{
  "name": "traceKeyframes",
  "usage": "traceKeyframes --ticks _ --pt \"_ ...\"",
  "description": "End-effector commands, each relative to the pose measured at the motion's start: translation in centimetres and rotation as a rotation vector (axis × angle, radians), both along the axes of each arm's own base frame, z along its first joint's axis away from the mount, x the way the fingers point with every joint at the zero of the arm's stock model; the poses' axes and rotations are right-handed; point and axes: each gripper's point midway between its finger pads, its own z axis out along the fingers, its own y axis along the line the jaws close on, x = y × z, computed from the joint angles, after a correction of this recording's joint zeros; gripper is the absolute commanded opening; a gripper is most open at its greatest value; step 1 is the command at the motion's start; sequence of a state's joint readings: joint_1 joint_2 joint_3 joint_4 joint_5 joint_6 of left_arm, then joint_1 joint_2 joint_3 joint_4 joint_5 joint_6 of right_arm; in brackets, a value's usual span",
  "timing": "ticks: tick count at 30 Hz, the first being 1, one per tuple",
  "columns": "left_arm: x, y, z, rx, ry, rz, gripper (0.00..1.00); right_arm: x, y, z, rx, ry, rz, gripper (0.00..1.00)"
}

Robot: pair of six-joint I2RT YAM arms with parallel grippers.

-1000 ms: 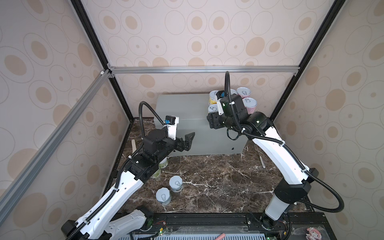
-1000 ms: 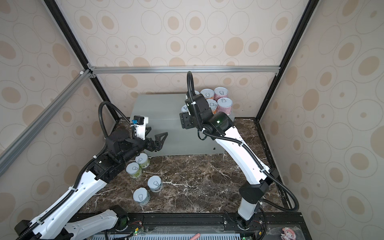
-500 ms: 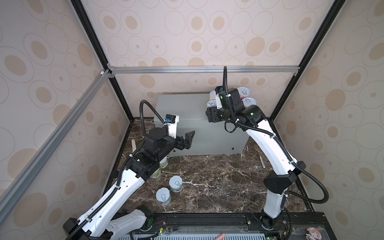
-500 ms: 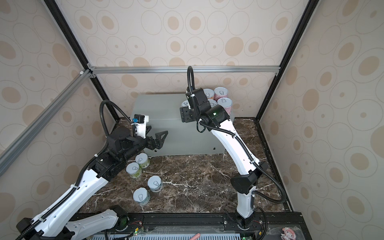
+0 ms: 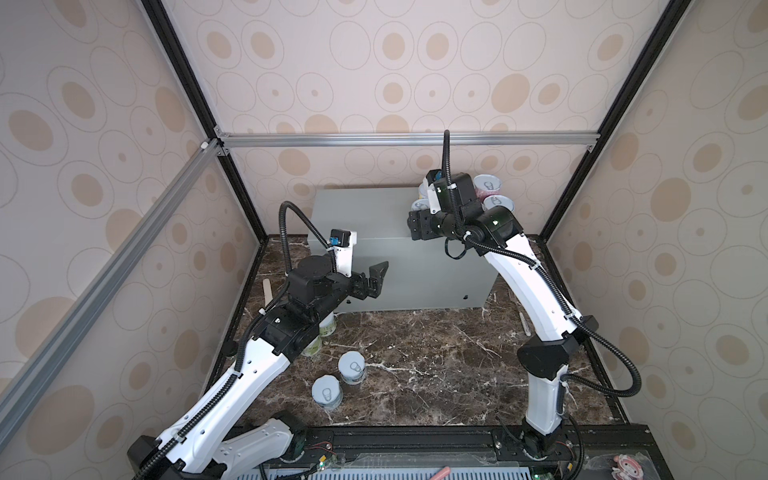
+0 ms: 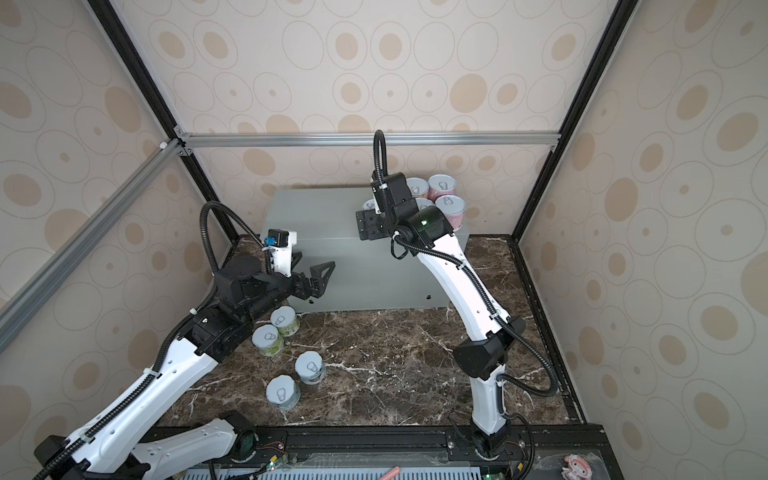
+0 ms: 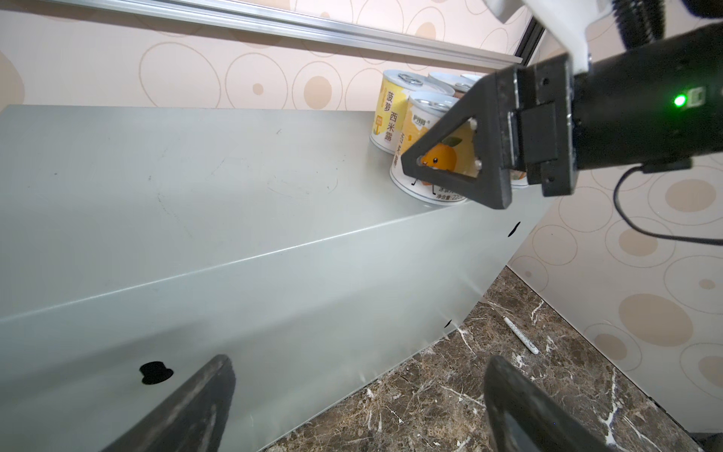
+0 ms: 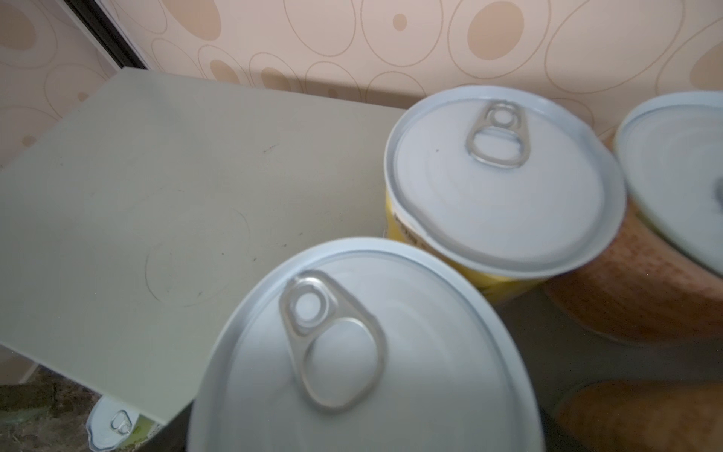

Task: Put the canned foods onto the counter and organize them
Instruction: 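Lower the yellow can onto the cabinet top beside the other yellow can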

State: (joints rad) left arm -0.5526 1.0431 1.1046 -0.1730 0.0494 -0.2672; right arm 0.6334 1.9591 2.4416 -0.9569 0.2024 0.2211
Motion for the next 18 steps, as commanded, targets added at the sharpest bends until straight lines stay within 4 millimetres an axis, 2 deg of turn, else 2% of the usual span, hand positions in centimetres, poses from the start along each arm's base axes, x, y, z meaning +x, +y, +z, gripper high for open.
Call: traceKeyframes --ticks 1,9,18 --pt "0.3 0.1 1.1 -0.004 -0.032 -0.002 0.99 -0.1 -0.2 1.6 0.017 -0.035 0.005 0.92" --pt "0.5 0.1 2.1 -0.006 -0.038 0.004 0.99 -1.3 -0.6 4.4 0.048 -0.088 0.034 0.97" --pt "1.1 0.3 3.4 -0.008 -0.05 0.031 0.99 -3.9 -1.9 7.7 0.089 -0.143 0.066 0.98"
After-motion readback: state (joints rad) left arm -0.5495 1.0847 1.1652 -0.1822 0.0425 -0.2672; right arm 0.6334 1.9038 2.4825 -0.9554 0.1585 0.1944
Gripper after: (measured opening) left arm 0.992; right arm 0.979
